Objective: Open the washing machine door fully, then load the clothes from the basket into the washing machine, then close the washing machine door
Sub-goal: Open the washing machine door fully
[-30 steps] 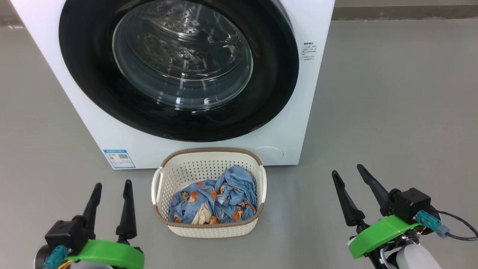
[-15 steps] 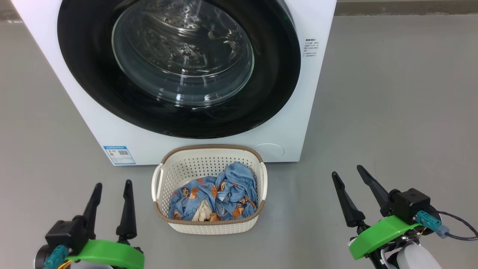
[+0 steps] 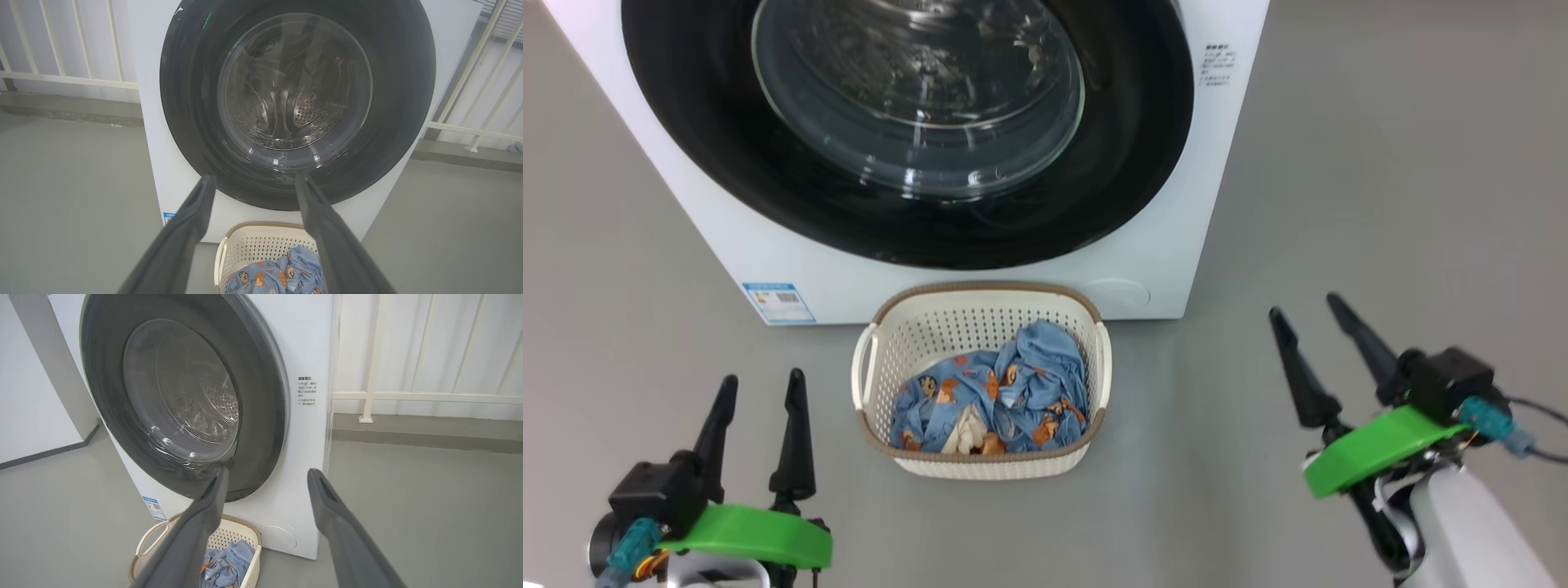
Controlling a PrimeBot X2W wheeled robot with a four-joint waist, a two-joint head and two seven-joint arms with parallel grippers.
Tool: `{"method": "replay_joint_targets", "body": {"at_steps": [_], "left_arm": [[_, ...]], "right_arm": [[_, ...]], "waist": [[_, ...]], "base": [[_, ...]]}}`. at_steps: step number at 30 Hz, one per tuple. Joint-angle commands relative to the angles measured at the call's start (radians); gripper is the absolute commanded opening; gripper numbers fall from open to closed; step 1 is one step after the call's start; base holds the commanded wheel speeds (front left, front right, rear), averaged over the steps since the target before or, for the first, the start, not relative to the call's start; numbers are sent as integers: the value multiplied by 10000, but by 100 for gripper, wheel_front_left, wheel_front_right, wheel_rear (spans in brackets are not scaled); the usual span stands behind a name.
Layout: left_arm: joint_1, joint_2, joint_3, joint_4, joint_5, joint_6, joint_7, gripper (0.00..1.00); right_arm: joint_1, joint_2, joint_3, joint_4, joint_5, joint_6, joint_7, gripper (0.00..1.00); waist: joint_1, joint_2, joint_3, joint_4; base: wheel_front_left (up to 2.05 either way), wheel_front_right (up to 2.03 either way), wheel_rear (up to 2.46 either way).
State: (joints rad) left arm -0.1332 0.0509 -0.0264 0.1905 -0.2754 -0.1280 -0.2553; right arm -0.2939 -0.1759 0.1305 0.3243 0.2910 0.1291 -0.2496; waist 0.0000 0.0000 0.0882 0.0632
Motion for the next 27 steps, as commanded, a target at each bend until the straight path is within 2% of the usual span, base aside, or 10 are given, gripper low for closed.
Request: {"method": "replay_joint_targets", "body": {"at_steps": [1,13,14,15,16,18,19,20,27], "left_arm": [[-445,229,318,-325,-45,-27,-65,100],[-859,95,605,-644,-9,55,-65,100],[-885,86,622,-681,-11,55,-65,100],[-911,76,641,-710,-14,55,-65,100],[-941,68,662,-743,-16,54,-65,100],[-1004,53,695,-812,-18,53,-65,100],[-1041,46,706,-846,-22,52,-65,100],[-1073,40,712,-869,-26,51,-65,100],[-1316,16,587,-908,59,39,-65,100]], "right_arm": [[-463,-144,81,-174,61,16,-122,100],[-2061,-750,-924,-33,733,16,-122,100],[-2211,-845,-961,18,805,16,-122,94],[-2379,-919,-1010,45,919,16,-122,75],[-2545,-986,-1063,66,1068,16,-122,49],[-2892,-1155,-1134,107,1343,16,-122,30],[-3082,-1183,-1189,100,1606,16,-122,8],[-3252,-1239,-1206,149,1861,16,-122,0],[-4364,-1713,-1053,577,3548,16,-84,0]], "waist": [[0,0,334,108],[0,0,1221,743],[0,0,1304,790],[0,0,1392,835],[0,0,1479,873],[0,0,1666,936],[0,0,1764,959],[0,0,1857,979],[0,0,2396,1107]], "base": [[0,0,0],[0,0,0],[0,0,0],[0,0,0],[0,0,0],[0,0,0],[0,0,0],[0,0,0],[0,0,0]]}}
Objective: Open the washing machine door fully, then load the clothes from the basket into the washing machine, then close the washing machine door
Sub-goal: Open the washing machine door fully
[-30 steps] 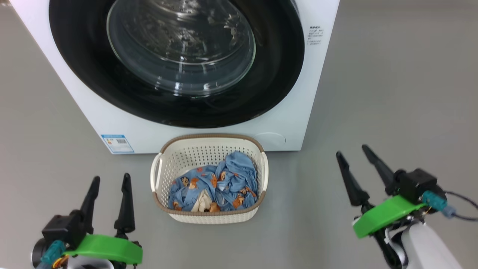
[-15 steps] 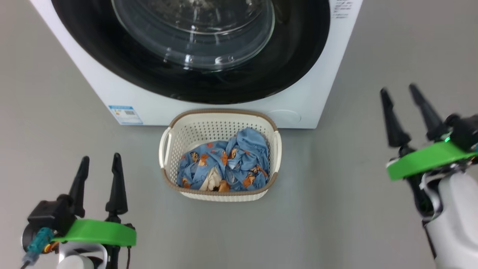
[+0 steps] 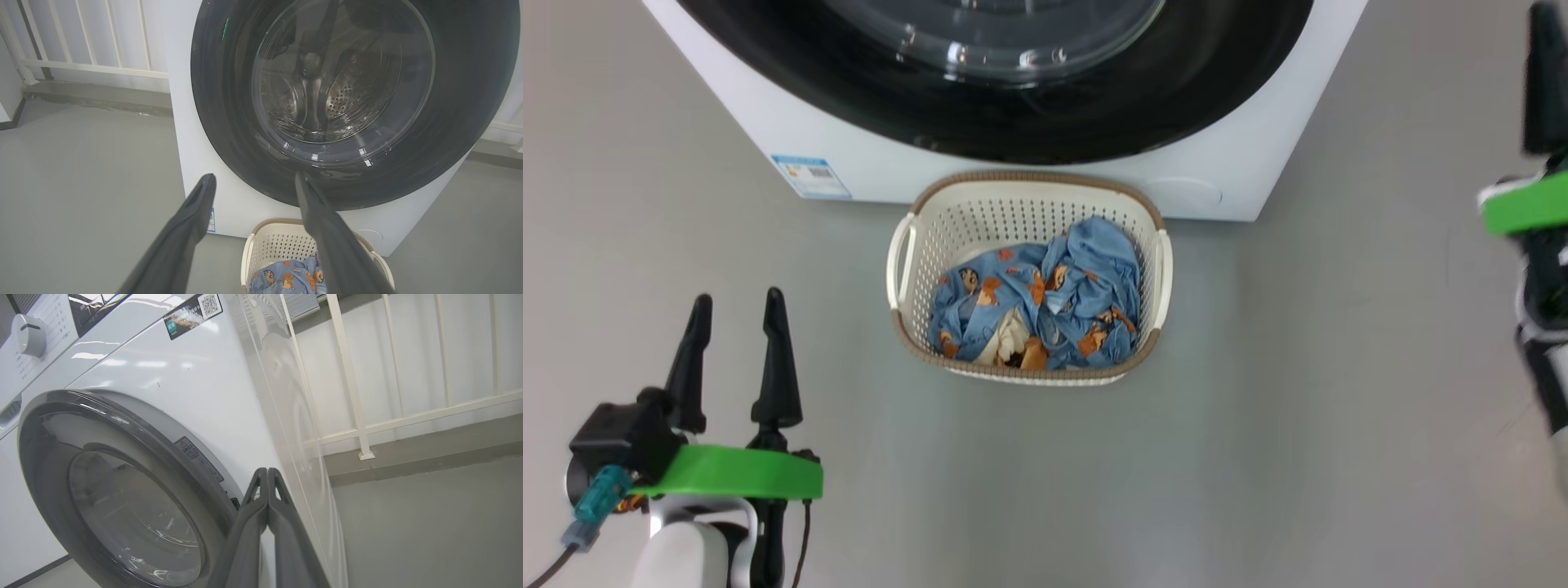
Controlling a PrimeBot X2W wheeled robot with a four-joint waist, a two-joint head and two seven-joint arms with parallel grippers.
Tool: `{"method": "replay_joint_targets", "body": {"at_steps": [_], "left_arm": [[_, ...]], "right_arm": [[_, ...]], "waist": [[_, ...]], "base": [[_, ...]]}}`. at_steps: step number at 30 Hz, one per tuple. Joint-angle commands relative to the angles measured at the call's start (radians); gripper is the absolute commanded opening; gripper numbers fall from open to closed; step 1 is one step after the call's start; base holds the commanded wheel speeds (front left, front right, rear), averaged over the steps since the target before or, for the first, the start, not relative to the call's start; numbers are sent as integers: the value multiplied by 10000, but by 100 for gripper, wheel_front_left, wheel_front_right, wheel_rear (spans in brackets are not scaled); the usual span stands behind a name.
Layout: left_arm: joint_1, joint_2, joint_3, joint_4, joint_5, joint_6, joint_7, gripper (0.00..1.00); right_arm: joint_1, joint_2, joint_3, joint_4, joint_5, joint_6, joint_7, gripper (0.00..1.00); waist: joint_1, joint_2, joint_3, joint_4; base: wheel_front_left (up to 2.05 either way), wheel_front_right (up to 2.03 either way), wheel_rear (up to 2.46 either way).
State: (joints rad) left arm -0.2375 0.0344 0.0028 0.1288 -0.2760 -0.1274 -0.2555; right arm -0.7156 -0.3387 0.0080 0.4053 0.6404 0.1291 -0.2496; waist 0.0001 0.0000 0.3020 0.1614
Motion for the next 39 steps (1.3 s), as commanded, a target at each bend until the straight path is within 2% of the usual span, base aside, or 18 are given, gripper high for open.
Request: {"method": "replay_joint_targets", "body": {"at_steps": [1,3,10,21,31,39], "left_arm": [[-320,178,275,-310,72,31,-63,100],[-419,174,239,-353,70,26,-63,100],[-745,165,250,-449,32,7,-63,100],[-1110,160,-5,-555,-284,33,-63,100],[-1264,159,-246,-583,-620,156,-63,100],[-1283,159,-340,-568,-791,252,-63,100]], "right_arm": [[-370,-263,228,-163,248,16,-21,0],[-840,-537,350,-81,710,16,92,0],[-2307,-960,420,284,3426,16,1203,0],[-4244,-1041,1022,1066,6756,16,4077,0],[-5427,-1123,1626,1379,7704,16,5579,0],[-5968,-1196,2016,1621,7908,16,6152,0]], "waist": [[0,0,371,141],[0,0,590,185],[0,0,1255,322],[0,0,1997,659],[0,0,2420,996],[0,0,2484,1196]], "base": [[0,0,0],[0,0,0],[0,0,0],[0,0,0],[0,0,0],[0,0,0]]}}
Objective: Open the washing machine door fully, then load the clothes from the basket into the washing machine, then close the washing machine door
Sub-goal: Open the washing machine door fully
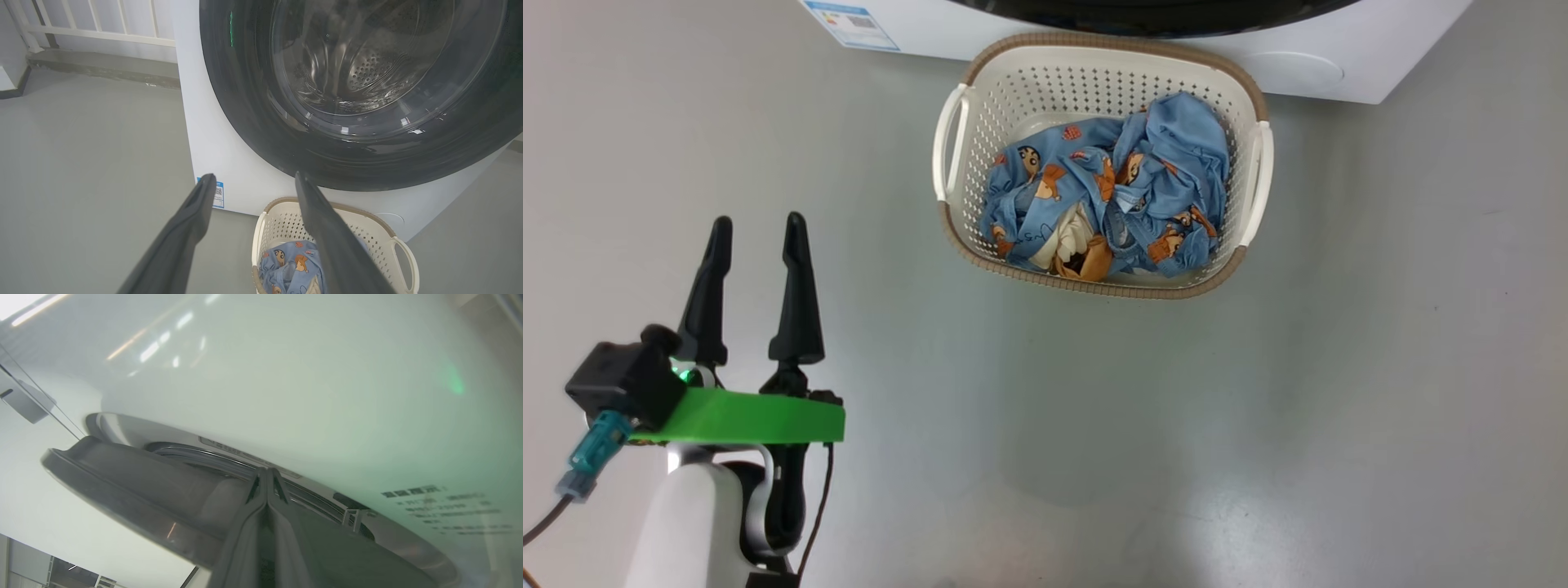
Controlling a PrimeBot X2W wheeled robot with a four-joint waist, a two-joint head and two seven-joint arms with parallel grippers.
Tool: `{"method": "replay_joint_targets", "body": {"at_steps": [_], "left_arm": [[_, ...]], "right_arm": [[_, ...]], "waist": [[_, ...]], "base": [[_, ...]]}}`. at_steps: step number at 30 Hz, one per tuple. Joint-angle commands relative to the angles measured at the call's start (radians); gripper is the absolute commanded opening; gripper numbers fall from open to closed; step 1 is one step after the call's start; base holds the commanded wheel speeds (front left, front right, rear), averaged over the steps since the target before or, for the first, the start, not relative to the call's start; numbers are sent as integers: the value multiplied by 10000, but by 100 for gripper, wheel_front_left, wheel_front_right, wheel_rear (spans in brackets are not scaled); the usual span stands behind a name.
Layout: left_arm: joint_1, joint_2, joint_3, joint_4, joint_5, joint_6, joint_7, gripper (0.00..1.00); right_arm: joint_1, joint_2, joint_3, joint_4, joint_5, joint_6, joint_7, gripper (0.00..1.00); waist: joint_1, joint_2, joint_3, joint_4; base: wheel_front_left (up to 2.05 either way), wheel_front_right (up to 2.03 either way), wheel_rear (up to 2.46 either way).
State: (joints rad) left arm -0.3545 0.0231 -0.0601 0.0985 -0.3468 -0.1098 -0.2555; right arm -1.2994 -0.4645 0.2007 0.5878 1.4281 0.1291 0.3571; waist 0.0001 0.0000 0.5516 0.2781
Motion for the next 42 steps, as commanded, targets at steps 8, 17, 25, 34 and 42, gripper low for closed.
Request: {"method": "replay_joint_targets", "body": {"at_steps": [8,17,25,34,42], "left_arm": [[4,272,303,-195,-64,115,-63,100],[326,272,370,38,144,68,-63,100],[831,271,381,297,376,1,-63,100],[1412,271,485,536,619,-56,-63,100],[1850,271,494,692,702,-71,-63,100]], "right_arm": [[64,69,472,36,291,16,764,0],[1276,209,989,-218,628,16,1377,0],[2884,322,1386,-785,906,16,1588,0],[4694,492,1602,-1533,1429,16,1815,0],[6056,482,1623,-2411,1795,16,2031,0]], "waist": [[-1,0,-270,74],[-1,0,-1152,-56],[-1,0,-2233,-4],[-1,0,-3431,429],[-1,0,-4159,1146]], "base": [[0,0,0],[0,0,0],[0,0,0],[0,0,0],[0,0,0]]}}
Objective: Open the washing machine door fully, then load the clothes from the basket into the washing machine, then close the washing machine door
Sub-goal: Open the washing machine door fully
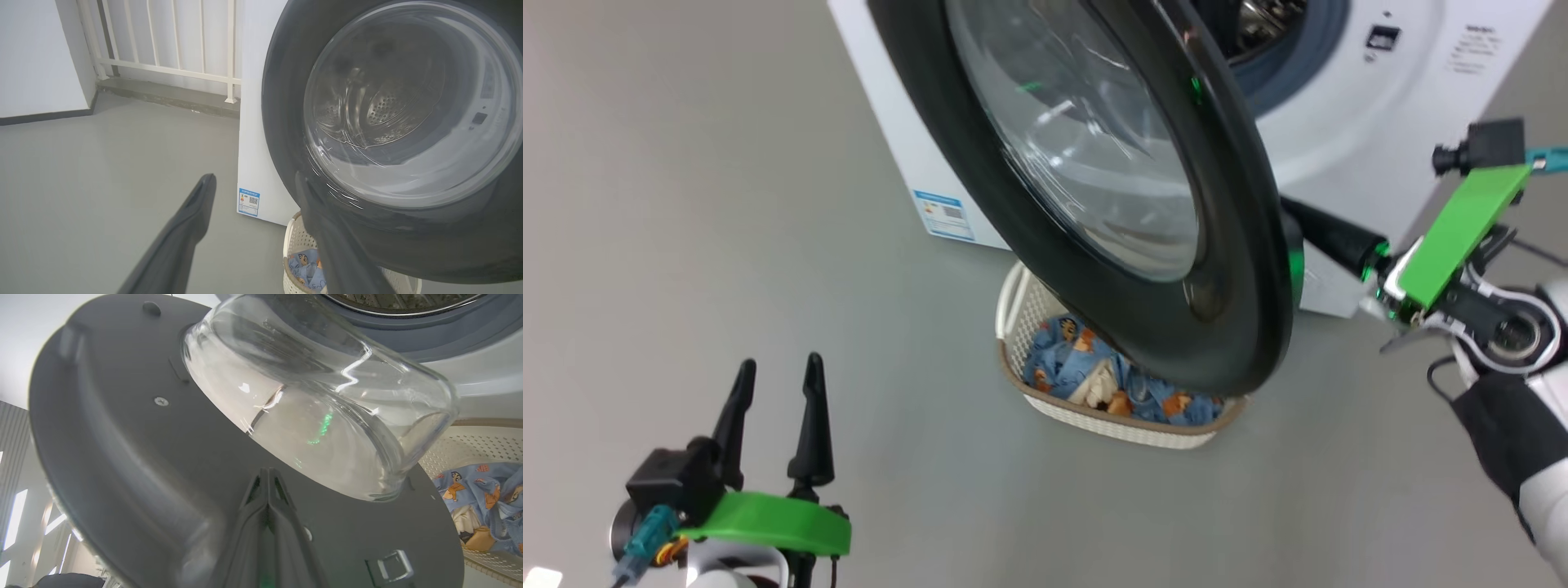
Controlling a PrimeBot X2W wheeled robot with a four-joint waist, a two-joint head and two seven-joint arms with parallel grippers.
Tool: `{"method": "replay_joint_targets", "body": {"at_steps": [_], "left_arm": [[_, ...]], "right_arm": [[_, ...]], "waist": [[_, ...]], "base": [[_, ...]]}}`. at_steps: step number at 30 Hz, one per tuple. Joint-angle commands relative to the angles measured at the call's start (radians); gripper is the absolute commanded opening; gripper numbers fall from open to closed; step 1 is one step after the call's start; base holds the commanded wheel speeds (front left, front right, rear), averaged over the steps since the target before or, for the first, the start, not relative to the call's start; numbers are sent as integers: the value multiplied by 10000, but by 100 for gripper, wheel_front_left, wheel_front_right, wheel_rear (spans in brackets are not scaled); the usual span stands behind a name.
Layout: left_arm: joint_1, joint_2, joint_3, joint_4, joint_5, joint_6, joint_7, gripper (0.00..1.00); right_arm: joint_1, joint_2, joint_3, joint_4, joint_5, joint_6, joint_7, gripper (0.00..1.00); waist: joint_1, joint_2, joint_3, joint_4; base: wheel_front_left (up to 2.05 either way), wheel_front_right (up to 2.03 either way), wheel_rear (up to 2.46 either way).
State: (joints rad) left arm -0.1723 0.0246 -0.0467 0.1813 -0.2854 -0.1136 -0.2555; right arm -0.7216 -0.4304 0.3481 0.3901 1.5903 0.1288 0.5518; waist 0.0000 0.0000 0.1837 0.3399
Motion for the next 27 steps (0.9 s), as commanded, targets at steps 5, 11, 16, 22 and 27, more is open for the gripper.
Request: {"method": "replay_joint_targets", "body": {"at_steps": [5,11,16,22,27], "left_arm": [[139,256,392,-41,85,-25,-63,100],[230,256,377,146,144,-42,-63,100],[199,259,392,196,185,-58,-63,100],[259,259,584,90,186,-63,-63,100],[281,258,671,18,196,-66,-63,100]], "right_arm": [[917,139,194,-887,218,19,113,0],[1602,247,193,-1401,347,19,160,0],[1940,435,271,-1730,351,19,200,0],[1932,725,485,-1849,310,19,445,0],[1851,861,526,-1779,274,19,565,0]], "waist": [[0,0,-721,975],[0,0,-964,1554],[0,0,-1004,1943],[0,0,-920,2047],[0,0,-904,2055]], "base": [[0,0,0],[0,0,0],[0,0,0],[0,0,0],[0,0,0]]}}
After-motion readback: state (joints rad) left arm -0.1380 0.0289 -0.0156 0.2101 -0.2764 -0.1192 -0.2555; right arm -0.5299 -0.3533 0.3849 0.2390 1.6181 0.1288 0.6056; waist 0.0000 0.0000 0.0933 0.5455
